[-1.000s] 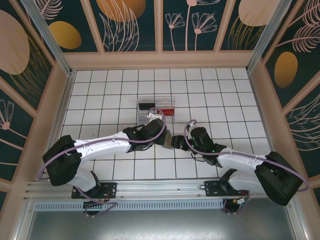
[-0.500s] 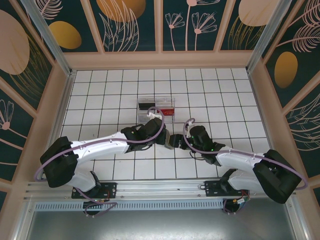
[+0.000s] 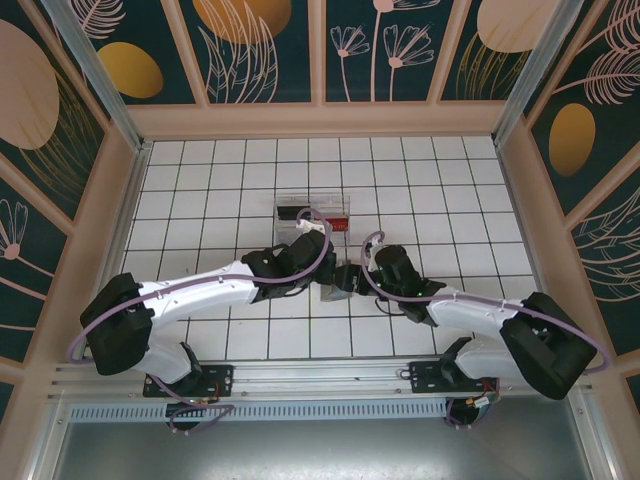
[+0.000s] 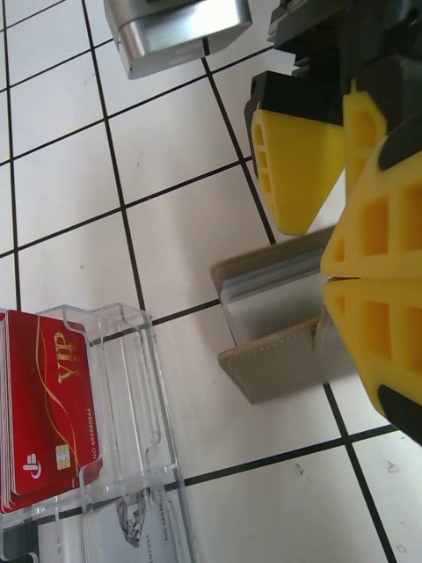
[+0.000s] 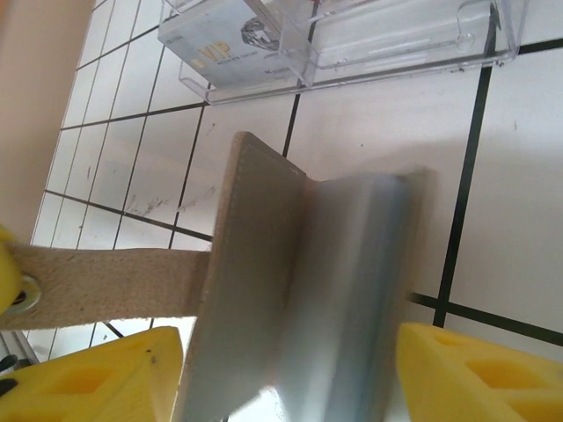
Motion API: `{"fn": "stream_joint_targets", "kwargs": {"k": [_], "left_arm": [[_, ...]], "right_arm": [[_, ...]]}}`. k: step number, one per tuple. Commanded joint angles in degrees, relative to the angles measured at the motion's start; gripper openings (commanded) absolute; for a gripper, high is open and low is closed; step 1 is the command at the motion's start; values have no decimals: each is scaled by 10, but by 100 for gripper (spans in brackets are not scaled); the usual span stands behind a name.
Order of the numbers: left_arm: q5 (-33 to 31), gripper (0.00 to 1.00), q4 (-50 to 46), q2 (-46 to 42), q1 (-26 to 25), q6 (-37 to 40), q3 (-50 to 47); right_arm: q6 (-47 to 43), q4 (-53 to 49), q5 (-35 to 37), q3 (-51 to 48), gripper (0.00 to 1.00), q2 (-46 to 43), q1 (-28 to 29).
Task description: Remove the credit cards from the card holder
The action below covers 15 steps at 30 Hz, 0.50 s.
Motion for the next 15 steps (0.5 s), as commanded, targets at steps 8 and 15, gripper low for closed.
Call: {"fn": "stream_joint_targets", "kwargs": {"k": [8, 15], "left_arm": [[-30, 0, -15, -1, -2, 4, -1], [-79, 0, -36, -23, -1, -7, -45]], "right_arm": [[-9, -19, 26, 7, 59, -4, 4], [-8, -22, 33, -5, 58, -11, 3]]}}
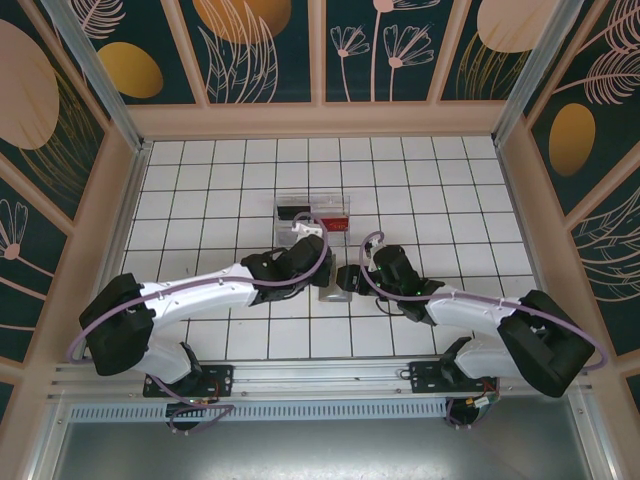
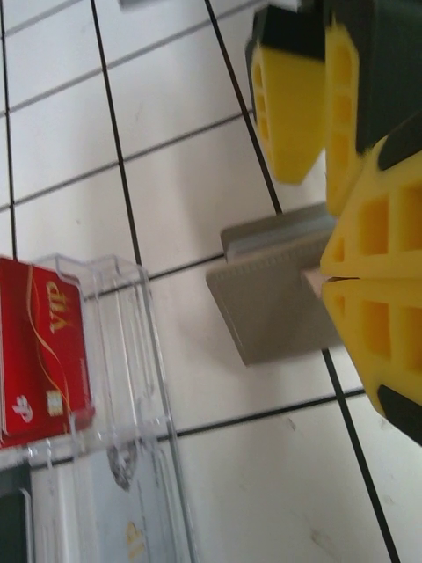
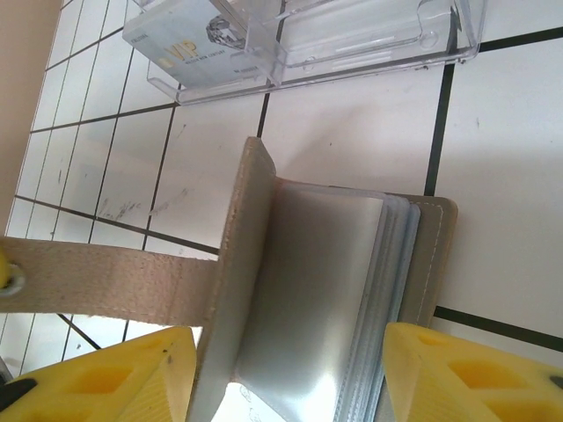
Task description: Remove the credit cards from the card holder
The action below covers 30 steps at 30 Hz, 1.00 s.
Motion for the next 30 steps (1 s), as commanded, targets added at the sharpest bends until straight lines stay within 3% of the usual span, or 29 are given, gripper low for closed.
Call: {"fn": "stream_joint_targets", "kwargs": {"k": [1, 8, 14, 30], "left_arm": [[-42, 0, -33, -22, -1, -7, -24], [-78, 0, -48, -43, 2, -17, -66], [-73, 0, -35, -54, 7, -20, -85], [-62, 0, -23, -49, 7, -20, -86]], "right_arm": [[-5, -7, 15, -10, 57, -15, 3], [12, -6, 16, -29, 45, -14, -16], [22, 28, -35, -49, 31, 3, -48], [31, 73, -81, -37, 23, 83, -57]]}}
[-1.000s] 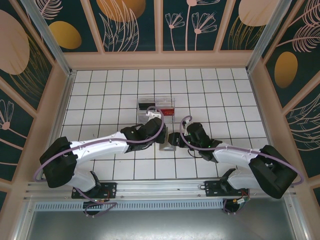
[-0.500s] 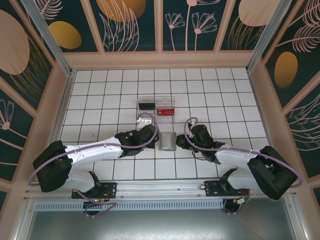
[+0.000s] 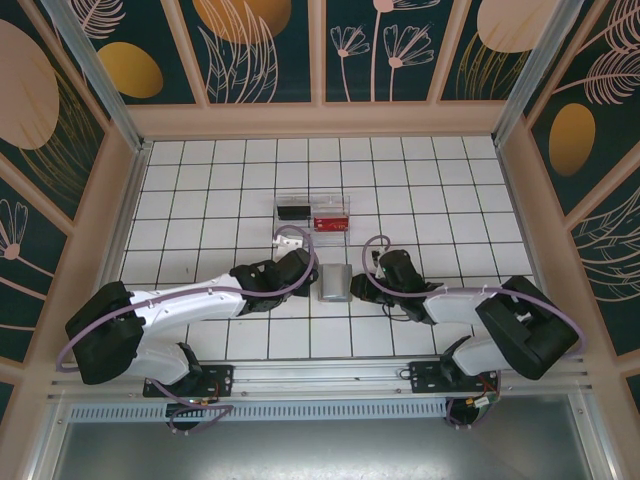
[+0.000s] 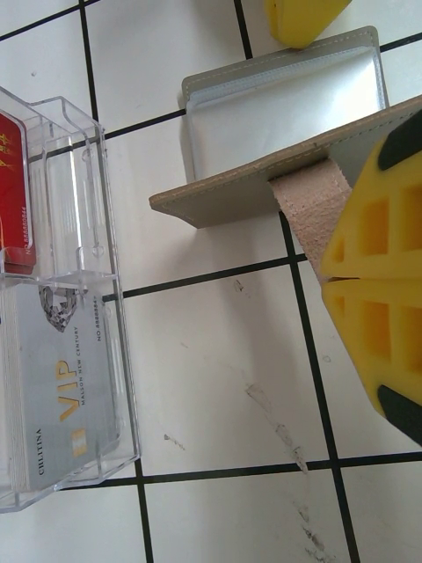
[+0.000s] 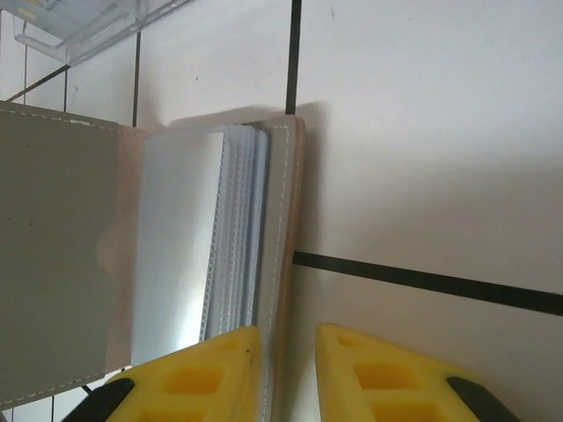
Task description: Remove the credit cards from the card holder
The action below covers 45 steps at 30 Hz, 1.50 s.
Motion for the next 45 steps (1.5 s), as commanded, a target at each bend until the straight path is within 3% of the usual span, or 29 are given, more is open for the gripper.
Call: {"fn": "stream_joint_targets", "kwargs": {"k": [1, 7, 11, 25, 31, 38, 41, 45], "left_arm": [[2, 0, 1, -5, 1, -7, -5], [2, 0, 6, -4, 2, -6, -8], [3, 0, 9, -3, 1, -5, -11], [36, 0, 61, -4, 42, 1, -65], [42, 0, 84, 24, 46, 2, -77], [46, 0, 100, 41, 51, 7, -90], [43, 7, 95, 38, 53, 7, -91], [28, 30, 91, 6, 53, 1, -101]], "right_arm": [[10, 31, -24, 5, 22, 14, -3], [13, 48, -38, 6, 18, 26, -3], [10, 44, -39, 8, 0, 25, -3], [-18, -159, 28, 60, 0, -166, 8], [-6, -195, 61, 112, 0, -155, 64], [3, -198, 79, 162, 0, -82, 103], [2, -202, 96, 174, 0, -63, 110], [5, -202, 122, 162, 0, -70, 110]]}}
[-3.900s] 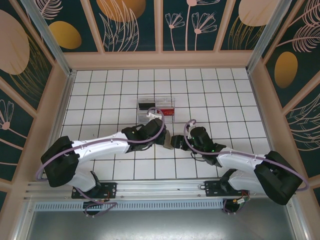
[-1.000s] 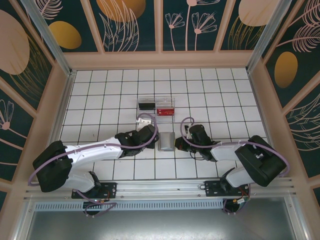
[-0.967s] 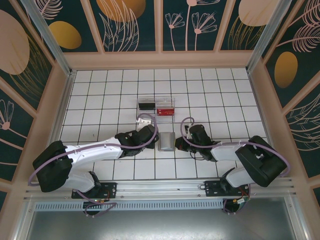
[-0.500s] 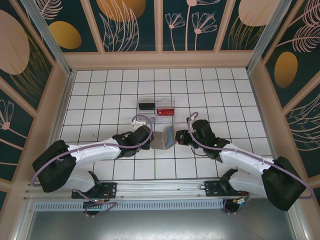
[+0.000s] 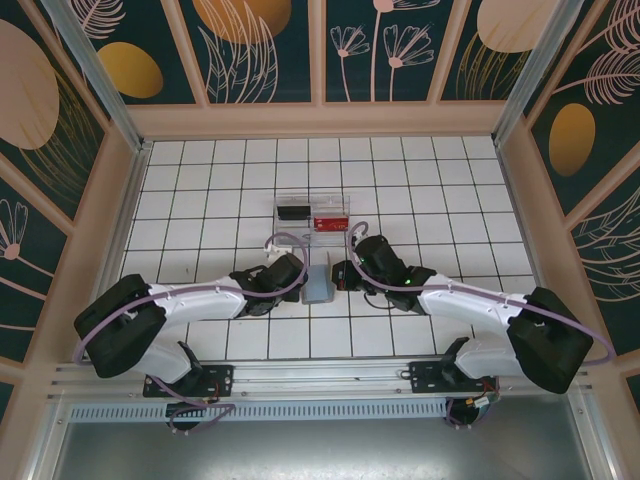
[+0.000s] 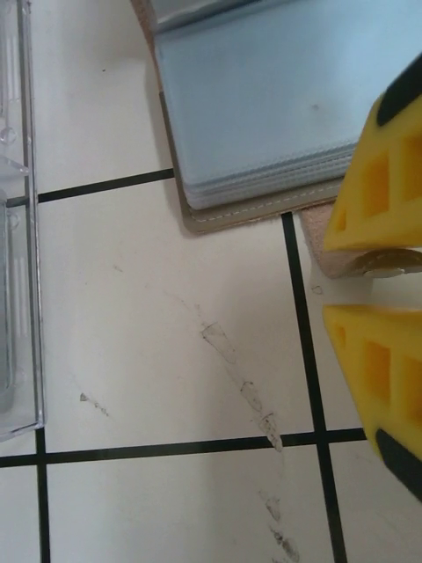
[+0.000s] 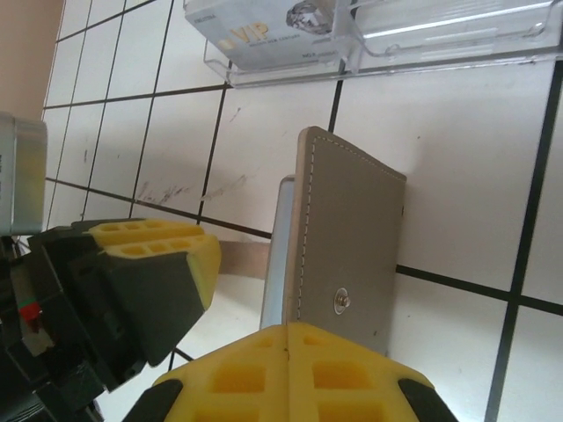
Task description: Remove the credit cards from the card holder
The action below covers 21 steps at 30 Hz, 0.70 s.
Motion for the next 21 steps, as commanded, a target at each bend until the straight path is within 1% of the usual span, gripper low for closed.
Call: {"fn": "stream_joint_targets", "kwargs": {"k": [1, 2, 3, 6, 8, 12, 16, 19, 21], "left_arm": [[-18, 35, -1, -37, 2, -3, -16], [-22, 42, -3, -49, 3, -5, -19], [-23, 51, -3, -62, 3, -7, -22], [-26, 63, 6, -101, 3, -19, -35], [-25, 66, 21, -125, 2, -30, -45], [2, 68, 49, -158, 2, -52, -57], [64, 63, 91, -173, 3, -71, -69], [123, 58, 170, -176, 2, -89, -96], [139, 55, 207, -172, 2, -98, -108]], "right_arm": [[9, -10, 39, -2, 0, -8, 2], [9, -8, 44, -9, 0, -14, 1], [11, -7, 48, -16, 0, -19, 0], [17, 4, 56, -43, 0, -35, -4], [23, 21, 55, -63, 0, -42, -9], [36, 59, 54, -102, 0, -50, -15], [45, 92, 52, -131, 0, -51, -19], [51, 112, 52, -146, 0, -44, -21], [54, 124, 50, -154, 0, -37, -21]]}}
